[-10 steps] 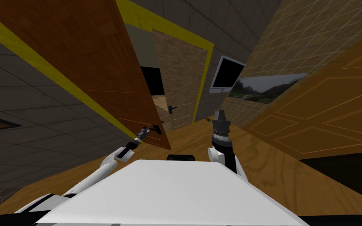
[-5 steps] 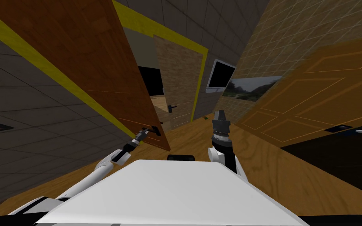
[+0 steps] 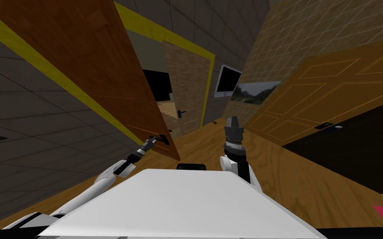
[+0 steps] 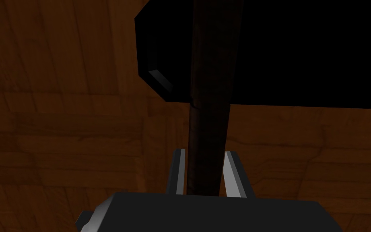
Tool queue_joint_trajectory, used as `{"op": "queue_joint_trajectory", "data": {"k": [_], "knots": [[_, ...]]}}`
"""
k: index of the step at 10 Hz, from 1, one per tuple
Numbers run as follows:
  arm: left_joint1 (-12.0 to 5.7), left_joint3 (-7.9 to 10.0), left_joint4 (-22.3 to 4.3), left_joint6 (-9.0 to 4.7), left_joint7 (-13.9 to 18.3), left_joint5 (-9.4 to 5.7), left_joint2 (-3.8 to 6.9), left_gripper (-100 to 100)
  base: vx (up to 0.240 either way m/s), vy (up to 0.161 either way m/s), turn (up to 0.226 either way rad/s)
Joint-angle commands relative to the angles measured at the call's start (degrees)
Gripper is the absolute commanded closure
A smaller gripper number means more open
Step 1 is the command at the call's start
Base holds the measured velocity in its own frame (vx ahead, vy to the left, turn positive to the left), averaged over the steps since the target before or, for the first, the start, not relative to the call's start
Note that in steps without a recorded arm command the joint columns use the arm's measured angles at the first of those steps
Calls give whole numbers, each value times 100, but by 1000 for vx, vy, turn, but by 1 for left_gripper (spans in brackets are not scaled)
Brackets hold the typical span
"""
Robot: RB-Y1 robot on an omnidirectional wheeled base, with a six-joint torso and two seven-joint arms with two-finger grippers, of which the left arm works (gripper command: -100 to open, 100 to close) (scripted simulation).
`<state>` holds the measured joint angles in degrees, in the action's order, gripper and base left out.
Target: Pull the door open
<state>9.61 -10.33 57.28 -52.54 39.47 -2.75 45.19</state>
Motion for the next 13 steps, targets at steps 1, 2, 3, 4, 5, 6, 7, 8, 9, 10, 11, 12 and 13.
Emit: {"op": "queue_joint_trajectory", "data": {"k": [1,2,3,4,5,6,7,8,9,10,11,12,13], "knots": [[51,-43,-61,-200,33,15,30,100,-247,127,-259],[62,-51,-79,-246,42,17,42,100,-164,105,-146],[73,-60,-98,-293,51,19,54,100,-124,73,-81],[96,-76,-136,-387,70,24,79,100,-170,77,-123],[117,-93,-173,-479,87,28,103,100,-189,108,-178],[137,-107,-206,-561,104,32,125,100,-203,126,-165],[153,-120,-234,-630,117,36,143,100,-204,105,-139],[168,-131,-260,-694,129,39,160,100,-170,101,-103],[151,-69,-241,-610,110,12,179,100,-68,53,-17],[162,-94,-301,-688,127,28,190,100,-122,53,-119],[161,-104,-333,-738,138,35,197,100,-207,79,-187],[159,-117,-370,-795,151,44,205,100,-205,144,-206],[157,-131,-410,-858,166,53,214,100,-215,142,-197]]}}
